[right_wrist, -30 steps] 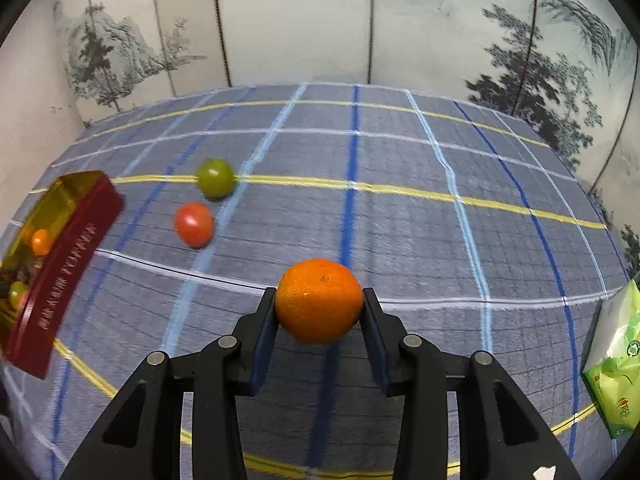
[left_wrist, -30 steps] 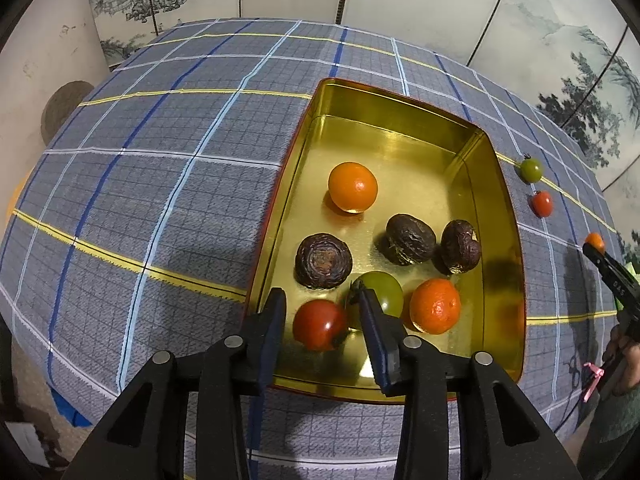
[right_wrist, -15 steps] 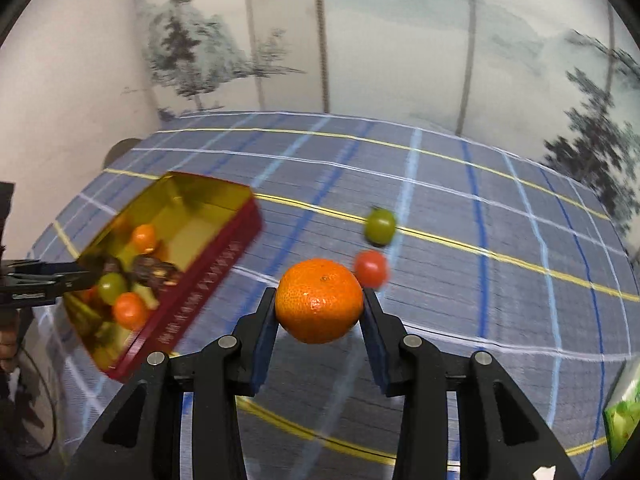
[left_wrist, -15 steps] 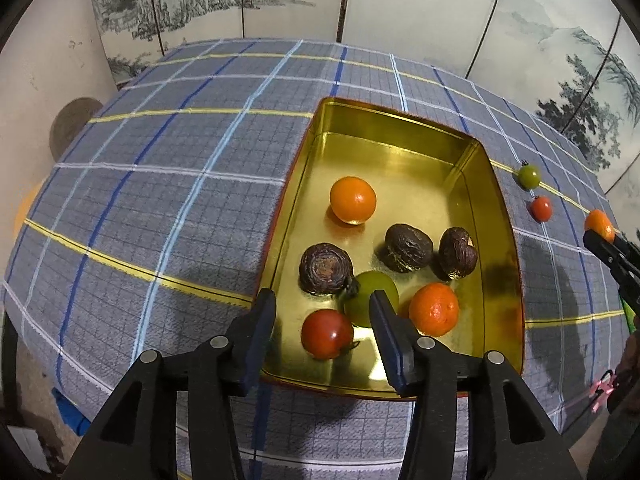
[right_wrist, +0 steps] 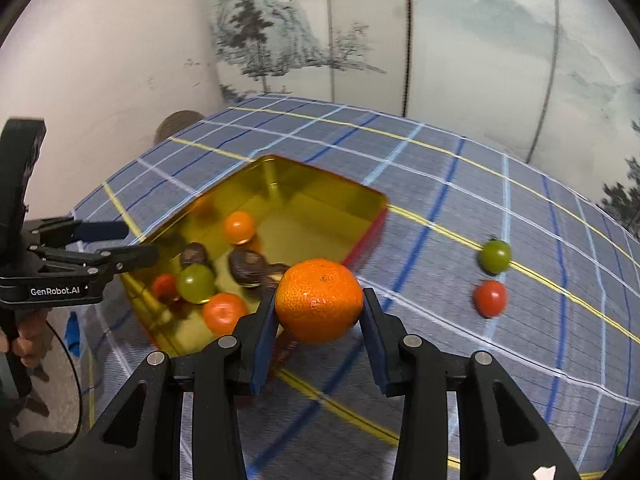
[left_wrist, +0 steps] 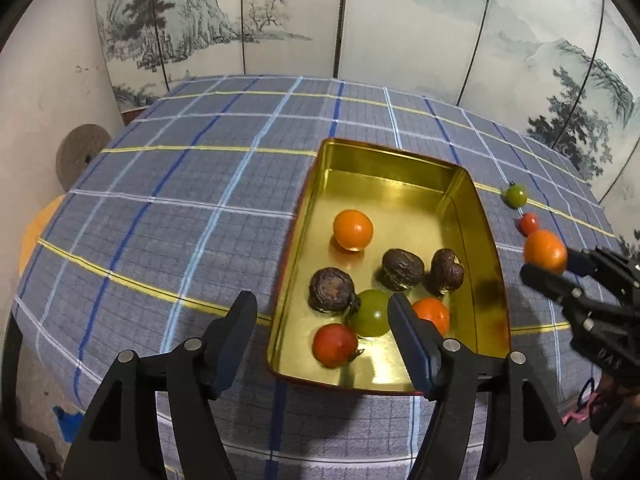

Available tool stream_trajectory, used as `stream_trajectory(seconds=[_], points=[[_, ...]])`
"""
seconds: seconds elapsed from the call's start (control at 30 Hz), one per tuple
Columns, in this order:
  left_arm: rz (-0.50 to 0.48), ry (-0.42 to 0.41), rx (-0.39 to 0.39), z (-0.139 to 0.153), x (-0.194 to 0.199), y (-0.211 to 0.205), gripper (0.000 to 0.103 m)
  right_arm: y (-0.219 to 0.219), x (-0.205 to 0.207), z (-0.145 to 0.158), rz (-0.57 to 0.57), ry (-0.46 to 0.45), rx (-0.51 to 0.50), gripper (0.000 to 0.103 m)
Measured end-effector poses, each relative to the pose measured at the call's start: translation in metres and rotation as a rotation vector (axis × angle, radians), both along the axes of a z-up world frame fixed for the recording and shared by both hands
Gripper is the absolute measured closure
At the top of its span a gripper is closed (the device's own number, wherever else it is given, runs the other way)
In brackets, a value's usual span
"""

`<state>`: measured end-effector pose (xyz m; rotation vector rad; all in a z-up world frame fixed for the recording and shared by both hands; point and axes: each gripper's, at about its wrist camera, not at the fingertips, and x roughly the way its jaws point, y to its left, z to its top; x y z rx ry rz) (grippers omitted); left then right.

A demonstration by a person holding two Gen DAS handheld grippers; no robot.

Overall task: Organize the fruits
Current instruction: 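Carry the tangerine into the gold tin and open the right gripper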

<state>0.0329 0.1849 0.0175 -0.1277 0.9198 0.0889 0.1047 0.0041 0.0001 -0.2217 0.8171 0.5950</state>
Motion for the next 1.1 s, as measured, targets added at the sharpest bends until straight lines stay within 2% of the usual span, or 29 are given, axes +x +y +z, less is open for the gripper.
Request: stream_trajectory(seconds=[0.27,0.6,1.1], points=[[0.063,-0.011,0.002,0.002,-0.007,0.024,0.034,0.028,-0.008,-0.008,0.06,0.02,-0.014,0.066],[0.132,0.009,0.007,-0.006,-0.018,0.049,0.033,0.042,-0.013,-0.023,0.096,0.058,-0.043,0.066],[0.128,0.032,0.016,-0.014,-0.024,0.051,0.031,0.057,-0.019,-0.035,0.127,0.08,-0.081,0.065]])
